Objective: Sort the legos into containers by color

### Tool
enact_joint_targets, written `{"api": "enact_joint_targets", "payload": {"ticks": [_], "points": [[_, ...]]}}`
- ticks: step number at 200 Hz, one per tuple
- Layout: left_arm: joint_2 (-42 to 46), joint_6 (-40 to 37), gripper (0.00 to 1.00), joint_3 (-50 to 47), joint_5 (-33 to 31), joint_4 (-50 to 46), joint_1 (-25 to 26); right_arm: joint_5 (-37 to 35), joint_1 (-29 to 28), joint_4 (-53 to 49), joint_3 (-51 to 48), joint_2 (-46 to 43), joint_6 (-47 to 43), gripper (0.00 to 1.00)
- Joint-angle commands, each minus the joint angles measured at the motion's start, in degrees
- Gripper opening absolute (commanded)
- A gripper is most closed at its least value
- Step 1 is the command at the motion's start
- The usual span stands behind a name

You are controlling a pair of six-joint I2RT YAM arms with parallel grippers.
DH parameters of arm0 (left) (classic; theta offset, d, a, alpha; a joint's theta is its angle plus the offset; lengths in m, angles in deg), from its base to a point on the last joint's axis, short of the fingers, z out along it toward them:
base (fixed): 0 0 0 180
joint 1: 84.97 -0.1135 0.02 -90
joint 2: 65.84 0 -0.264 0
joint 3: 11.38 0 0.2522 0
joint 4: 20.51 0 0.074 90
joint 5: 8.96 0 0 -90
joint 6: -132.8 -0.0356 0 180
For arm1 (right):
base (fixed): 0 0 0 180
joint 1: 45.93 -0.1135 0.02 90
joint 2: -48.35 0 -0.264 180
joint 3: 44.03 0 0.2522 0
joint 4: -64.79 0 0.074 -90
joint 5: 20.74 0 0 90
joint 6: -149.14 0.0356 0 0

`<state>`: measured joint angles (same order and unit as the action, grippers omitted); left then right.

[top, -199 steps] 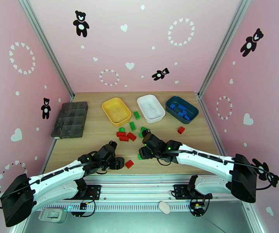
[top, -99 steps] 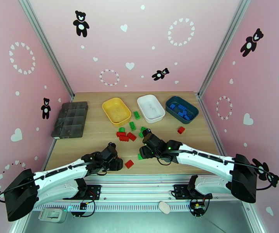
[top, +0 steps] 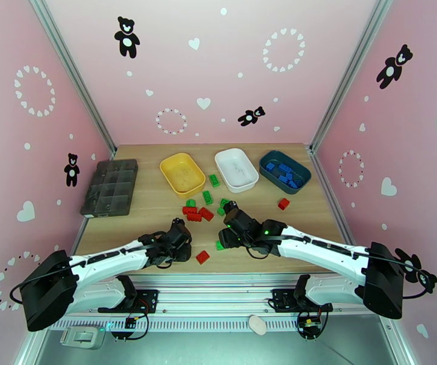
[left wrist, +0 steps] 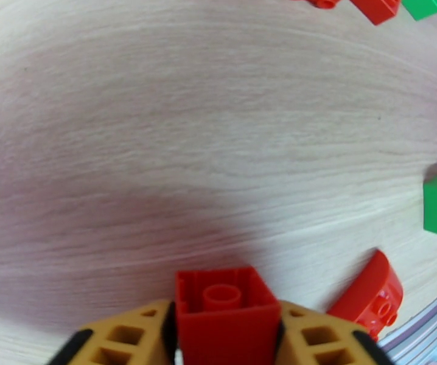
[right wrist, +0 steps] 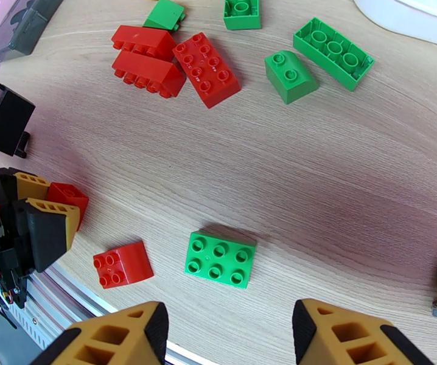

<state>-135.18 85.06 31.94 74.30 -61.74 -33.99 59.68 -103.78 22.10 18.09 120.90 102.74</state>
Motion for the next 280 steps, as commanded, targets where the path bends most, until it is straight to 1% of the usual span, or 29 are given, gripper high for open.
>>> {"api": "enact_joint_targets", "payload": {"ticks": [1,21,38,51,63,79,102,115,135,149,168,183,207,226,241,280], "points": [[1.36,-0.34,0.36,2.49,-1.76,-3.87,0.93,-1.2,-0.25,-0.43,0.77,-0.53,0.73,0.58],[3.54,-0.34,0.34,4.49,-1.78,-5.54,0.96,-1.86,-0.23,0.16,0.73,-0.4,0.97,0.58],[5.02,-0.75,0.34,6.32,-1.83,-5.69,0.96,-2.92,-0.21,1.11,0.85,-0.64,1.1,0.58],[5.26,-1.73,0.34,7.89,-2.45,-5.44,0.71,-4.48,0.1,1.58,0.99,-0.97,1.62,0.58],[4.7,-3.18,0.35,9.69,-2.36,-4.5,-0.14,-4.5,1.08,3.2,0.89,-1.51,1.97,0.58],[2.89,-5.5,0.34,12.62,-0.39,-2.69,-2.94,-3.86,2.96,6.05,0.98,-1.98,2.61,0.59],[-0.36,-8.66,0.34,16.65,3.79,1.03,-7.25,-3.91,6.07,8.86,2.31,-2.49,2.4,0.63],[-3.14,-10.04,0.34,21.25,5.75,2.61,-9.44,-4.53,7.55,10.58,3.07,-3.01,1.34,0.66],[-8.69,-11.12,0.34,26.87,10.38,5.8,-12.3,-3.89,10.18,11.11,5.24,-3.14,-0.34,0.67],[-13.41,-11.41,0.33,32.35,13.6,7.02,-13.55,-1.22,13.72,9.56,7.52,-2.5,-1.08,0.68],[-20.59,-11.63,0.32,40.17,16.74,8.45,-13.67,4.28,19.63,9.0,9.2,-1.26,-1.49,0.67],[-26.9,-10.87,0.32,46.74,19.43,9.57,-13.71,7.55,24.12,9.22,9.52,-0.67,-1.21,0.7],[-37.16,-9.08,0.31,57.48,22.97,10.68,-13.65,8.95,29.44,8.57,9.75,-0.82,-1.92,0.72],[-44.74,-7.76,0.31,65.73,24.27,10.82,-13.71,10.6,33.05,7.89,9.27,-1.5,-2.43,0.73],[-50.27,-7.15,0.31,72.25,24.34,10.32,-13.66,11.15,34.8,6.93,8.83,-2.09,-2.81,0.74],[-62.67,-5.72,0.32,88.57,24.47,6.63,-13.76,10.92,36.53,6.12,5.95,-4.14,-3.06,0.75]]}}
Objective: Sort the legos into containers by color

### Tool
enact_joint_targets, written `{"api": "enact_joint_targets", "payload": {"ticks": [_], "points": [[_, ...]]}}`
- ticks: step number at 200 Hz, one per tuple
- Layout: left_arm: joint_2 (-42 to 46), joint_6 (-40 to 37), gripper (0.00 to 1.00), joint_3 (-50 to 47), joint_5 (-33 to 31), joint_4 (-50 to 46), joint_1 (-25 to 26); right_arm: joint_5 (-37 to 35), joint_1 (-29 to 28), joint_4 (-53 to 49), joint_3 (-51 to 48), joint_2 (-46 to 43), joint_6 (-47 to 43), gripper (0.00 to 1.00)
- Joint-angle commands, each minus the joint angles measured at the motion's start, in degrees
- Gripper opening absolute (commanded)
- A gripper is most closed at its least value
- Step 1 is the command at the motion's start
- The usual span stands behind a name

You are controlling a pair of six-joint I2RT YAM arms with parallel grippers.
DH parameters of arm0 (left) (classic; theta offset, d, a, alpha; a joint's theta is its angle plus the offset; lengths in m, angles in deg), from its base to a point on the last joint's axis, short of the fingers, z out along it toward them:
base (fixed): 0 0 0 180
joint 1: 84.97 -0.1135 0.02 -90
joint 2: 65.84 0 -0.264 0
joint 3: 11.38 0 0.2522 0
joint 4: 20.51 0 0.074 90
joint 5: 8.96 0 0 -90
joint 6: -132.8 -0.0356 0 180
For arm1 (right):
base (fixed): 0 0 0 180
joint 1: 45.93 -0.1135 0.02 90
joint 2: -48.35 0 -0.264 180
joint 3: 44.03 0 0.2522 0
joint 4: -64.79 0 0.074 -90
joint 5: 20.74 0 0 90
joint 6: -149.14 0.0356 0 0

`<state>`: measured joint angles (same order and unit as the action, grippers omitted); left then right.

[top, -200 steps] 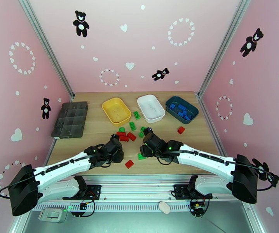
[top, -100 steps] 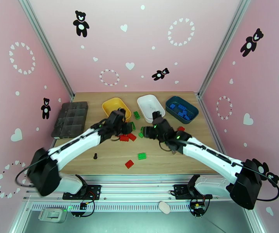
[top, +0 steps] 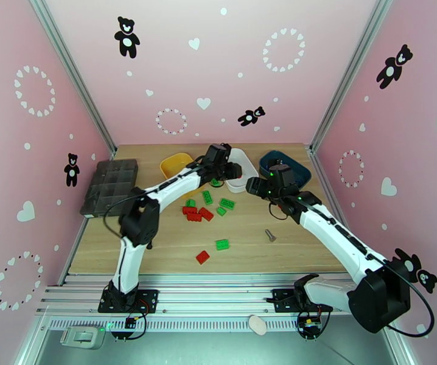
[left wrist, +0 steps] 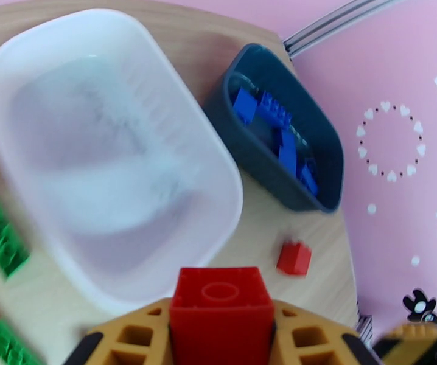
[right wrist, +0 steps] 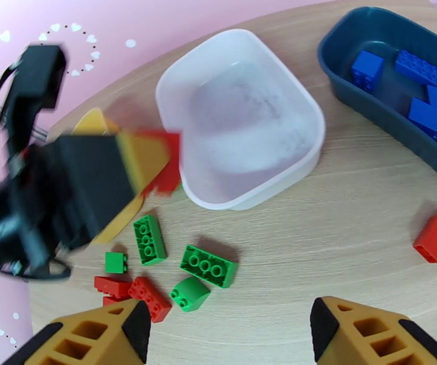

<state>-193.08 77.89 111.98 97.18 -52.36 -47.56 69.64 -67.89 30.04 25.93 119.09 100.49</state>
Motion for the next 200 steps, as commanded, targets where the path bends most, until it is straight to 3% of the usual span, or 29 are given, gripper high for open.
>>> {"api": "enact_joint_targets", "payload": {"ticks": [1,25,48,66,128,200], "points": [[-4.99,1.46,0.32,8.92,1.56,-2.83,-0.21,0.95,0.62,-1.83,-1.94,-2.43,-0.82,0.75],[-10.06,1.17,0.42,16.67,1.12,-6.35,-0.23,1.1,0.6,-2.12,-3.06,-3.1,-0.77,0.75],[-10.77,-0.04,0.67,19.14,0.69,-8.06,-0.23,1.22,0.6,-2.36,-3.81,-3.48,-0.9,0.75],[-7.96,-1.28,0.78,16.53,-0.07,-7.82,-0.27,0.52,0.63,-2.89,-4.26,-3.98,-1.26,0.75],[13.39,-3.95,0.78,-10.38,-6.22,-1.7,0.44,2.7,-0.81,-3.35,-5.92,-2.3,-3.34,0.65],[35.71,-5.33,0.75,-45.5,-14.97,-3.73,2.86,-5.06,-17.56,-4.36,-6.67,6.18,-3.49,0.69]]}}
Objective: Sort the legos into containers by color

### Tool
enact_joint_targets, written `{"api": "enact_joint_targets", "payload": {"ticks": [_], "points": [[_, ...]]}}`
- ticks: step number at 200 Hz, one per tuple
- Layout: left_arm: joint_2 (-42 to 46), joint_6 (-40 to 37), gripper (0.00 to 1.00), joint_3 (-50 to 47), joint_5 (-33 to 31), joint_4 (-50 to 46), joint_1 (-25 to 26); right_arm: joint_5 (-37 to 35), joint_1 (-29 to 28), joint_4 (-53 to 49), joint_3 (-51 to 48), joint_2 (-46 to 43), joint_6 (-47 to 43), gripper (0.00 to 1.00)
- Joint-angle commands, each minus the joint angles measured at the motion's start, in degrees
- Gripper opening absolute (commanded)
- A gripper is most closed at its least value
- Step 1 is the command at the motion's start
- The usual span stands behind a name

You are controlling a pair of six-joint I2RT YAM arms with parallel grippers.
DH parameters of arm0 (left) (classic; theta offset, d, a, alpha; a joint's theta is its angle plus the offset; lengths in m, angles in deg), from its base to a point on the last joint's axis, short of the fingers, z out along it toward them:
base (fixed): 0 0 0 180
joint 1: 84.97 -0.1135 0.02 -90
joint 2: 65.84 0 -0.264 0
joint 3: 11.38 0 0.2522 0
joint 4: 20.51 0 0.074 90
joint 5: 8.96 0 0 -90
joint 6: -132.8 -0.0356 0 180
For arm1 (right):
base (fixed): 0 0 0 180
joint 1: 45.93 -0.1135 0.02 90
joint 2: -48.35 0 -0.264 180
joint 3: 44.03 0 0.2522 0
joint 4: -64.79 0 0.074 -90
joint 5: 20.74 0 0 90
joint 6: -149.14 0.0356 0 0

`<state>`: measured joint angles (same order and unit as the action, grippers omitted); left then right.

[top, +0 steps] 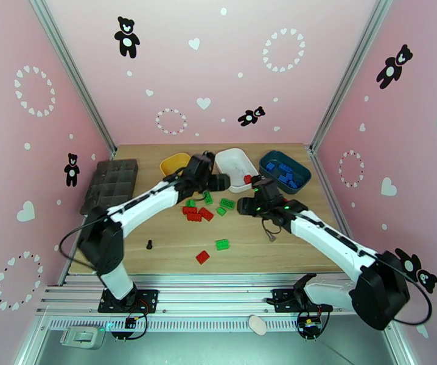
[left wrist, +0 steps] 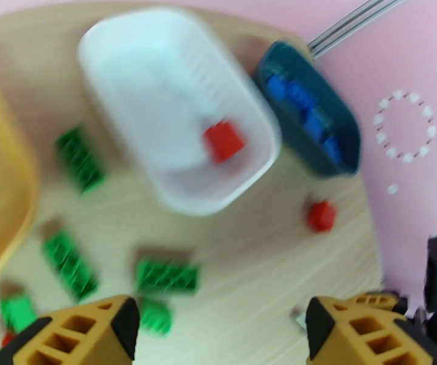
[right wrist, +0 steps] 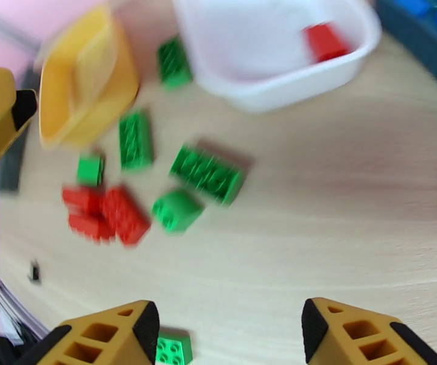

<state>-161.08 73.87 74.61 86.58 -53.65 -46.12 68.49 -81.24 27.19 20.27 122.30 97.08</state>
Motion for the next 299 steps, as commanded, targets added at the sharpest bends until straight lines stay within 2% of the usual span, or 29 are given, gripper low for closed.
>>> {"api": "enact_joint_targets", "payload": {"ticks": [1,24,45,87,112,157,186,230,263,281,299], "points": [[3.95,-1.29,0.75,-8.31,-4.47,-2.56,1.45,-3.98,-4.49,-1.5,-0.99,3.09,-0.02,0.69],[9.13,-0.95,0.75,-16.38,-4.78,-3.34,2.94,-4.5,-8.19,-0.12,-1.8,5.65,1.02,0.69],[13.72,-1.34,0.78,-22.18,-5.15,-4.14,6.02,-4.41,-9.56,0.67,-3.52,6.05,1.87,0.7],[22.41,-2.51,0.83,-32.53,-6.01,-4.62,13.18,-6.03,-9.52,-0.76,-7.46,0.59,2.8,0.73],[21.82,-3.84,0.81,-34.69,-6.88,-4.48,17.12,-7.28,-9.56,-3.11,-8.09,-2.82,2.81,0.74],[14.41,-4.96,0.75,-32.68,-10.41,-5.15,22.66,-7.93,-9.52,-5.29,-8.78,-6.5,3.24,0.74],[10.45,-4.29,0.66,-30.81,-12.93,-6.64,25.01,-8.19,-9.52,-5.78,-9.4,-7.8,3.57,0.74],[8.65,-3.21,0.52,-30.02,-15.16,-7.16,26.05,-8.54,-9.34,-5.91,-9.5,-8.5,3.55,0.74],[9.41,-3.2,0.36,-29.07,-16.82,-8.62,26.19,-8.38,-9.01,-5.72,-9.67,-8.49,3.56,0.74],[11.24,-3.53,0.34,-28.69,-17.54,-8.43,25.73,-7.84,-8.74,-5.06,-9.89,-8.73,3.46,0.74],[13.06,-4.61,0.33,-27.99,-14.59,-6.03,22.31,-5.56,-7.75,-2.8,-10.52,-8.81,3.22,0.74]]}}
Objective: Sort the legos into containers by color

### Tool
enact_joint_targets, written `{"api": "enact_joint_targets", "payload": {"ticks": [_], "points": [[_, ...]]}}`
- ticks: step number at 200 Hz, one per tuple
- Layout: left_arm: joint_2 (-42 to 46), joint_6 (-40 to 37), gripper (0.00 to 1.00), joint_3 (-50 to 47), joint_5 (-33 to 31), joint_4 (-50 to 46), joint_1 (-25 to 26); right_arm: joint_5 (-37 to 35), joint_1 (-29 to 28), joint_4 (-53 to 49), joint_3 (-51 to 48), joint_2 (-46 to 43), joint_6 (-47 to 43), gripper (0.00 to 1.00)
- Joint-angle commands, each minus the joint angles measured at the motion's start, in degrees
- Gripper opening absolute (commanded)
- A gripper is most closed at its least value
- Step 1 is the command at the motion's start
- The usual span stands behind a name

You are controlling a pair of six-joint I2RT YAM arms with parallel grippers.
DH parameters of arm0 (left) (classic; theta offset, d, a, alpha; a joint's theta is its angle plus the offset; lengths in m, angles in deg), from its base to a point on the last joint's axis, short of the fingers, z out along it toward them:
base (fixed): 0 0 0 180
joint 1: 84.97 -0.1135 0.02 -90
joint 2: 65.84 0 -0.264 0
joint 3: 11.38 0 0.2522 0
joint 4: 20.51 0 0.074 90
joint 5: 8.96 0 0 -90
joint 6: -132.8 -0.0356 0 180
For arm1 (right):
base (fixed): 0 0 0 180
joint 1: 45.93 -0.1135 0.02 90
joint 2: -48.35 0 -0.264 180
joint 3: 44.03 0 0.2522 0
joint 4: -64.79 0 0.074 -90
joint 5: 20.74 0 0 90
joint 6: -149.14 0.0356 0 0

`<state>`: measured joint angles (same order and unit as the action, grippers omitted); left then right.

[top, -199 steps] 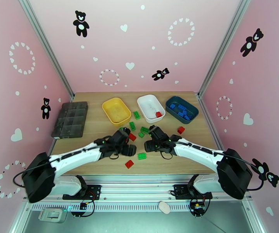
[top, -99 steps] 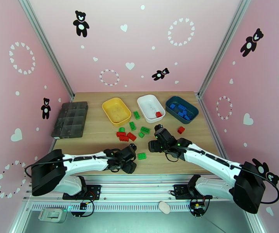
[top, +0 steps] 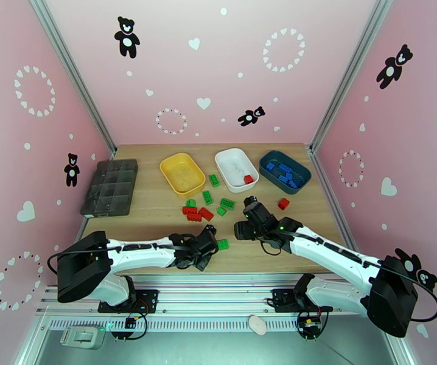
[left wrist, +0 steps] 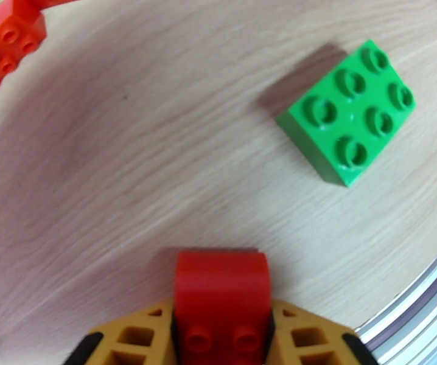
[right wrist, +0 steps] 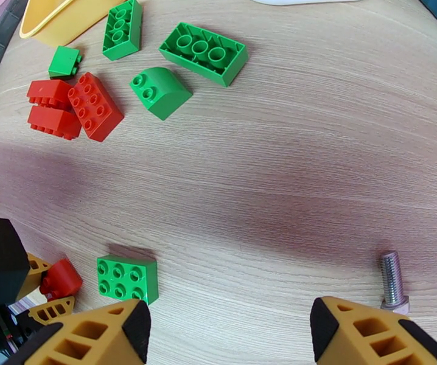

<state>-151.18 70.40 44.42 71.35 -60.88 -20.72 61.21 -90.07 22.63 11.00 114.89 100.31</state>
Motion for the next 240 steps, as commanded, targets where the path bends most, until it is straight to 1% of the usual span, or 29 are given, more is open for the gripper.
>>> {"api": "enact_joint_targets", "payload": {"ticks": [1,23,38,76,95,132,147,164,172,193,204,223,240], "points": [[3.25,-1.18,0.33,2.23,0.9,1.43,-3.3,1.86,1.21,1.99,-1.27,-1.41,-0.03,0.74],[3.2,-2.81,0.33,4.2,6.52,5.66,-8.28,7.5,4.36,6.39,-1.9,-1.31,0.22,0.74],[0.91,-3.97,0.33,9.16,10.49,8.55,-11.09,10.84,6.88,9.4,-1.89,-1.22,0.4,0.74],[-11.16,-4.14,0.31,25.11,18.62,11.06,-18.11,16.38,13.36,14.15,0.21,0.22,1.23,0.75],[-17.95,-3.32,0.31,35.13,20.9,9.52,-20.61,17.28,16.47,14.61,1.44,0.2,1.83,0.76],[-31.67,0.44,0.31,54.8,25.09,6.05,-24.87,17.3,23.2,11.93,3.28,-1.51,1.86,0.78],[-36.87,1.41,0.32,62.66,26.27,4.65,-25.4,16.87,25.44,10.32,3.83,-2.84,1.45,0.8],[-42.59,1.83,0.35,70.93,25.87,1.81,-25.57,15.78,27.54,7.55,4.74,-4.09,0.84,0.81],[-45.11,2.12,0.37,74.39,25.9,0.72,-25.71,15.24,28.47,6.42,5.01,-4.69,0.46,0.81],[-50.36,3.17,0.49,81.9,26.02,-1.07,-26.22,14.57,30.32,4.8,4.87,-6.56,0.01,0.83],[-52.01,3.96,0.61,84.48,26.66,-1.24,-26.45,13.98,30.89,3.72,4.91,-7.33,-0.16,0.84],[-51.79,4.36,0.74,85.37,27.69,-0.55,-26.58,12.14,31.14,1.66,4.86,-8.33,-0.91,0.85],[-48.91,3.84,0.76,82.68,27.58,0.52,-26.62,9.65,31.35,-0.33,4.66,-8.82,-1.46,0.85]]}}
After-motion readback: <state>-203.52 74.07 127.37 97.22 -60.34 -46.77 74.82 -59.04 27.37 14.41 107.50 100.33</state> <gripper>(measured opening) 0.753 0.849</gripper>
